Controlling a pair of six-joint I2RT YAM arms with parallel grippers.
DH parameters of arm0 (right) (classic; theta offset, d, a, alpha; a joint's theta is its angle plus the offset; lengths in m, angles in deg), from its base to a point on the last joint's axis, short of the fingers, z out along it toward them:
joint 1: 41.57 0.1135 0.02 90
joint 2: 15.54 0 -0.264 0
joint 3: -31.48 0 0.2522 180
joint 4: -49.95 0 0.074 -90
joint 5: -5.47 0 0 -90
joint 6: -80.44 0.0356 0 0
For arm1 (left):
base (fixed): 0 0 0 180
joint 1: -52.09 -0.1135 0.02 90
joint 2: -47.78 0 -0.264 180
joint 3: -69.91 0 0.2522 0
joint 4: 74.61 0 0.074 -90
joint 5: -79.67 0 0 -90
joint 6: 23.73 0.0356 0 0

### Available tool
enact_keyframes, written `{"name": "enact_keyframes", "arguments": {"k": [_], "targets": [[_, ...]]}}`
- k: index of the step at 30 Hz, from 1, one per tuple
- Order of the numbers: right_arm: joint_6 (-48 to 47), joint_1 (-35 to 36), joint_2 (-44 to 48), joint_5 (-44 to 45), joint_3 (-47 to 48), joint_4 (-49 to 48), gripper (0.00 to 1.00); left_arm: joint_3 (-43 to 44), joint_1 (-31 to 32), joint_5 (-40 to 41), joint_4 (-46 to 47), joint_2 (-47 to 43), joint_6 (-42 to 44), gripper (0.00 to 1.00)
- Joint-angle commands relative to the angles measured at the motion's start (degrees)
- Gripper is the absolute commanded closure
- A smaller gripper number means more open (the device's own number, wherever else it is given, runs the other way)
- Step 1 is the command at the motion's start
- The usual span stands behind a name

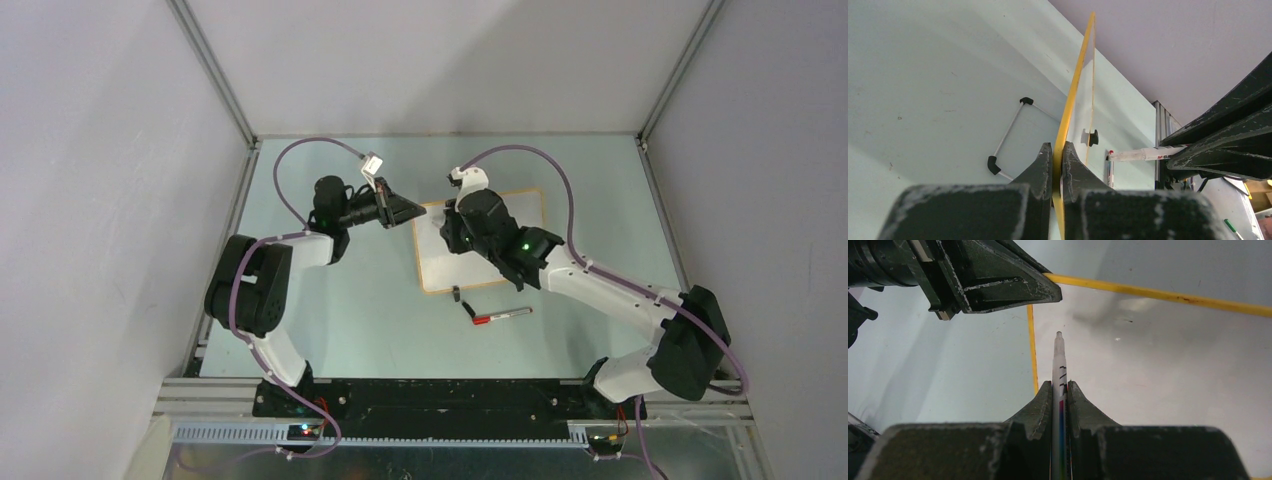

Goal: Write a sentence on the whiteboard

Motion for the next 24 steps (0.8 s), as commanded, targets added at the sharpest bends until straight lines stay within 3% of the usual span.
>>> {"name": "enact_keyframes", "arguments": {"k": [1,24], "targets": [[-1.0,-0.3,-1.2,0.8,3.6,-1.6,1.0,-0.3,0.0,4.4,-2.0,1.3,5.2,0.95],[-1.8,-1.1,-4.5,2.3,6.4,-0.9,1.0,0.0,0.0,4.1,-1.9,1.5,4.6,0.95]]}}
